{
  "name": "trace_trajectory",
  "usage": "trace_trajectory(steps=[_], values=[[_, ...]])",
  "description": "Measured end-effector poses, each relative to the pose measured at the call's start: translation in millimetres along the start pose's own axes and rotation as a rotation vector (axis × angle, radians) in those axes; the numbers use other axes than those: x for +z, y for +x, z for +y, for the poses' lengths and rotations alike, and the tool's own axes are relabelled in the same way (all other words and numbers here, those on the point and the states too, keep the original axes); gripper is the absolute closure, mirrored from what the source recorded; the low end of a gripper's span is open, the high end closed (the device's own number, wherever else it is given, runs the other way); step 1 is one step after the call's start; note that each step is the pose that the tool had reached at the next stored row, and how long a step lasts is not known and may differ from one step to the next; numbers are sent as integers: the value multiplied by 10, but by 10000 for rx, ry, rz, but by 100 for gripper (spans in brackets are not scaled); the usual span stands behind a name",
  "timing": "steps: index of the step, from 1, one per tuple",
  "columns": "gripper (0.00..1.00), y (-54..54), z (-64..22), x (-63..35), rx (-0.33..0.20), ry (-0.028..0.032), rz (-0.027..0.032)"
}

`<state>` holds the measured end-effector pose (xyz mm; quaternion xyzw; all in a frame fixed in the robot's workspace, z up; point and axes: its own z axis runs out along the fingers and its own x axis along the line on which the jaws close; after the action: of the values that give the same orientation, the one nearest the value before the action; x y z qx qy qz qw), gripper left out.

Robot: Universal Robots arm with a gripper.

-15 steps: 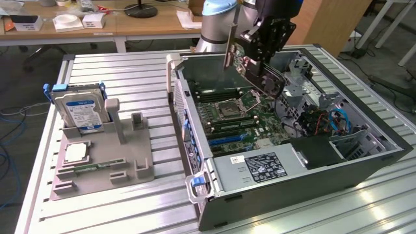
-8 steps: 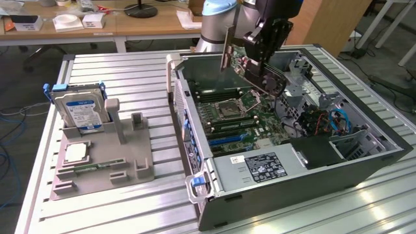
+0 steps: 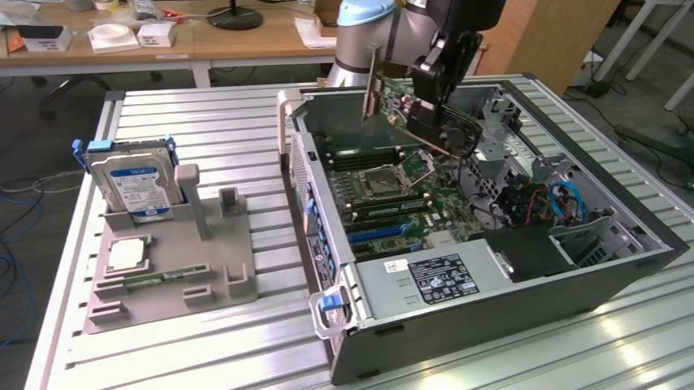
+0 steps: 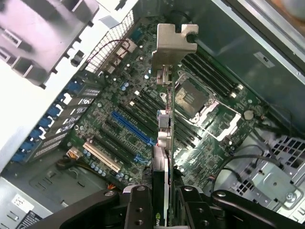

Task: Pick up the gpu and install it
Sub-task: 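Insert the gpu into the slot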

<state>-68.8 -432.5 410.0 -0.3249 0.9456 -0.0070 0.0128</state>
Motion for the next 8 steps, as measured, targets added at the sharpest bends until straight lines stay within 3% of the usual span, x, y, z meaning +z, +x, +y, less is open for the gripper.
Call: trace_trajectory(steps=[8], values=[[74,0,0,2,-1085,-21,-23]])
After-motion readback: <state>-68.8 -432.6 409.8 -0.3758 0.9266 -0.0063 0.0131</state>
